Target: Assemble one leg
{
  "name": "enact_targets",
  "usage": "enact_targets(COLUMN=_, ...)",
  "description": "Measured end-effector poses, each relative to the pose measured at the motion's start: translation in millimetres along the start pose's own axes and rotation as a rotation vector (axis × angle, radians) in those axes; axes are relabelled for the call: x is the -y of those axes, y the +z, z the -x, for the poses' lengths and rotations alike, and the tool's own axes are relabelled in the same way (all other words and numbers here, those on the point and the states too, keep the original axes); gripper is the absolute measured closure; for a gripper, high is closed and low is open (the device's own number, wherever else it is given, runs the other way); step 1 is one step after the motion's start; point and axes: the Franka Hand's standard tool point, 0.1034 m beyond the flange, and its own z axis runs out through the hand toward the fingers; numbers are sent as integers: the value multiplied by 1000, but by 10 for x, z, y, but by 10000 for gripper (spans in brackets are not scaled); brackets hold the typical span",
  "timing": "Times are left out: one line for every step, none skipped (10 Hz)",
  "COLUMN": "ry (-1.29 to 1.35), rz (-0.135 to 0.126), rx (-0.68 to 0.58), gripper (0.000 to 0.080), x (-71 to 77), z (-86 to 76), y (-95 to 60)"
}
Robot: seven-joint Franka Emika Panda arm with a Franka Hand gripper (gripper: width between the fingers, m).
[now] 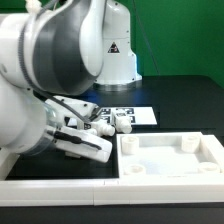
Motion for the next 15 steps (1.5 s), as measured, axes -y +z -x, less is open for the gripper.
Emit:
enact_targets(ry=-1, rz=0, rx=2, gripper=190, x=4, z=7, y=8)
enact_targets(ry=0, rz=-2, rx=0, gripper=190, x=-7, z=1, y=4)
enact_targets(ry=0, rz=-2, rx=-3, gripper=326, x=-7, z=-5, y=2)
enact_targets(ry=1, rz=-2, rx=-5, gripper=480, x=-7, z=-11, y=0)
enact_targets(ry=1, rz=-3, rx=-6, gripper=480, x=-8, z=-11, y=-3)
enact_targets(ry=1, rz=-3, rx=-6, gripper=515, x=-9, z=-11, y=-4)
enact_targets(ry=0, rz=-2, rx=-8, gripper=515, x=-1, z=-9, y=-11)
enact_targets(ry=-16, rz=-1, rx=-29, gripper=515, x=74, z=25, y=-79)
enact_targets(ry=-45, rz=-1, rx=-71, gripper=515, x=238, z=166, y=-246)
enact_targets(ry=-87, rz=0, rx=-116, gripper=515, x=401, z=343, y=-452)
enact_targets(ry=-129, rz=-3, rx=-162, gripper=515, x=483, z=419, y=-595)
enact_targets(ry=-143, rz=-4, rx=-161, gripper=515, x=466, z=429, y=-625)
enact_targets(ry=-139, rz=-7, rx=-194, gripper=515, x=476, z=358, y=-636)
enact_targets(ry=-147, rz=-20, rx=-322, gripper=514, x=548, z=274, y=-736)
enact_targets(ry=-147, rz=-30, rx=-398, gripper=514, x=569, z=295, y=-744)
